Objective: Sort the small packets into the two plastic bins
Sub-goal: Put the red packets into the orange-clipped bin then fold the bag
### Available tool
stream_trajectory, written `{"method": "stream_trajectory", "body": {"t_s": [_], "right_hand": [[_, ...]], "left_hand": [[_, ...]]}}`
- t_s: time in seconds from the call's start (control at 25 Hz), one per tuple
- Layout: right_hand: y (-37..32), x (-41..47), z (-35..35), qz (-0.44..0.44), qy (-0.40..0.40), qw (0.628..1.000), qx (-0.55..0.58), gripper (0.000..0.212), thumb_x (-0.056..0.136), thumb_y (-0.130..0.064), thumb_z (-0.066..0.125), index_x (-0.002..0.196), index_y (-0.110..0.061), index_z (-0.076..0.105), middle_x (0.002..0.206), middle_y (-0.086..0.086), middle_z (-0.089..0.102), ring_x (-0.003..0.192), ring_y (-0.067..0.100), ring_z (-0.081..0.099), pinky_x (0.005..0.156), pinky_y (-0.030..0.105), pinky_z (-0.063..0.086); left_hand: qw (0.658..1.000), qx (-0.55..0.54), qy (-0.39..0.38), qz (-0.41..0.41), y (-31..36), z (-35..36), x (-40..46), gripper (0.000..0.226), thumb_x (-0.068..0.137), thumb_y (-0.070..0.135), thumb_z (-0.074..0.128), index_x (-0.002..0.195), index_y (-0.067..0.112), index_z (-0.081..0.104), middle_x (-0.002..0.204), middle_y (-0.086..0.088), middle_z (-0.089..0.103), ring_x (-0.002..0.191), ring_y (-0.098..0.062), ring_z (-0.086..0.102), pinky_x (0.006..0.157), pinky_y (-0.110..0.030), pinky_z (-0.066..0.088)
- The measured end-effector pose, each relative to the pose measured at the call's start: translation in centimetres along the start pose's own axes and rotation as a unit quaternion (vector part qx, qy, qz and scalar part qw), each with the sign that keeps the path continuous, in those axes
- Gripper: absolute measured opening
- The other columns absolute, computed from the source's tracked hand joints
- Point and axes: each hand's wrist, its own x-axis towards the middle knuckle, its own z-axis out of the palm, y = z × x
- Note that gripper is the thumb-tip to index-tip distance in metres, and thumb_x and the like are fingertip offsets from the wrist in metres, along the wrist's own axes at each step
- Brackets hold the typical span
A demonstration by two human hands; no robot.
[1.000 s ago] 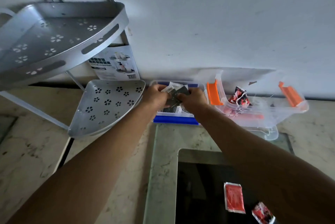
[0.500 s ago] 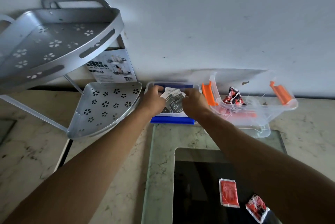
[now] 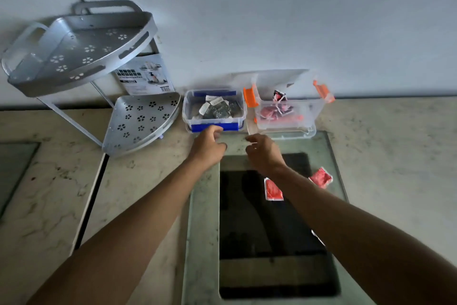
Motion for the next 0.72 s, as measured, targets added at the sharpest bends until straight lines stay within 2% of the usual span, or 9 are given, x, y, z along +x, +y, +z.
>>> {"method": "stream_trajectory", "body": {"t_s": [0.12, 0.2, 0.28, 0.36, 0.44, 0.56, 0.64, 0.72], "right_hand": [[4.2, -4.3, -1.8, 0.051, 0.013, 0.999, 0.001, 0.032, 0.089, -0.015, 0.054, 0.116, -0.008, 0.069, 0.119, 0.014, 0.069, 0.111, 0.031, 0.063, 0.09, 0.028, 0.047], [6.6, -6.9, -3.0, 0.071, 0.03, 0.997, -0.004, 0.033, 0.089, -0.014, 0.053, 0.117, -0.009, 0.07, 0.12, 0.014, 0.069, 0.114, 0.031, 0.062, 0.094, 0.029, 0.045], [8.5, -8.9, -4.1, 0.081, 0.048, 0.996, 0.007, 0.035, 0.087, -0.011, 0.054, 0.119, -0.01, 0.07, 0.122, 0.013, 0.07, 0.114, 0.03, 0.063, 0.094, 0.029, 0.046], [10.5, -10.4, -5.3, 0.101, 0.058, 0.993, 0.022, 0.036, 0.087, -0.011, 0.054, 0.12, -0.012, 0.069, 0.122, 0.011, 0.07, 0.111, 0.028, 0.065, 0.091, 0.028, 0.048], [12.5, -11.2, -6.6, 0.131, 0.06, 0.989, 0.029, 0.037, 0.088, -0.011, 0.053, 0.121, -0.016, 0.07, 0.12, 0.009, 0.071, 0.106, 0.027, 0.067, 0.088, 0.03, 0.051], [14.9, -11.8, -8.2, 0.141, 0.068, 0.988, 0.01, 0.035, 0.086, -0.006, 0.052, 0.112, -0.015, 0.073, 0.114, 0.01, 0.071, 0.099, 0.026, 0.067, 0.083, 0.032, 0.055], [16.4, -12.5, -8.4, 0.13, 0.058, 0.99, -0.025, 0.034, 0.086, -0.004, 0.055, 0.115, -0.013, 0.071, 0.12, 0.011, 0.066, 0.106, 0.026, 0.064, 0.088, 0.032, 0.052], [18.1, -13.1, -8.0, 0.123, 0.021, 0.989, -0.076, 0.035, 0.088, -0.011, 0.06, 0.122, -0.013, 0.065, 0.126, 0.012, 0.06, 0.111, 0.028, 0.06, 0.088, 0.033, 0.049]], "left_hand": [[0.999, 0.02, -0.039, -0.001, 0.3, 3.7, -3.7, 0.046, 0.082, 0.008, 0.066, 0.127, 0.015, 0.06, 0.121, -0.006, 0.067, 0.11, -0.022, 0.064, 0.095, -0.036, 0.052], [0.998, 0.024, -0.062, -0.002, 0.4, 6.5, -5.7, 0.044, 0.082, 0.006, 0.068, 0.125, 0.013, 0.062, 0.118, -0.007, 0.068, 0.106, -0.021, 0.064, 0.091, -0.031, 0.051], [0.997, 0.016, -0.081, -0.001, 0.7, 8.8, -7.2, 0.044, 0.081, 0.006, 0.071, 0.124, 0.012, 0.063, 0.115, -0.007, 0.067, 0.102, -0.019, 0.063, 0.085, -0.025, 0.048], [0.995, 0.007, -0.102, 0.002, 1.0, 10.9, -8.2, 0.043, 0.082, 0.007, 0.07, 0.124, 0.011, 0.063, 0.111, -0.006, 0.067, 0.094, -0.016, 0.062, 0.072, -0.019, 0.045], [0.993, 0.004, -0.116, 0.005, 1.6, 12.6, -8.9, 0.04, 0.083, 0.006, 0.067, 0.122, 0.011, 0.062, 0.107, -0.006, 0.068, 0.089, -0.016, 0.063, 0.066, -0.021, 0.045], [0.992, 0.038, -0.118, 0.024, 2.3, 14.4, -8.7, 0.036, 0.084, 0.005, 0.064, 0.12, 0.012, 0.063, 0.109, -0.009, 0.068, 0.092, -0.02, 0.064, 0.072, -0.025, 0.047], [0.987, 0.104, -0.107, 0.061, 2.3, 15.0, -8.7, 0.035, 0.084, 0.004, 0.064, 0.118, 0.013, 0.065, 0.11, -0.011, 0.065, 0.094, -0.022, 0.064, 0.076, -0.024, 0.047], [0.968, 0.203, -0.089, 0.117, 2.1, 15.8, -8.6, 0.038, 0.082, 0.009, 0.069, 0.12, 0.012, 0.065, 0.115, -0.012, 0.057, 0.106, -0.028, 0.058, 0.087, -0.03, 0.048]]}}
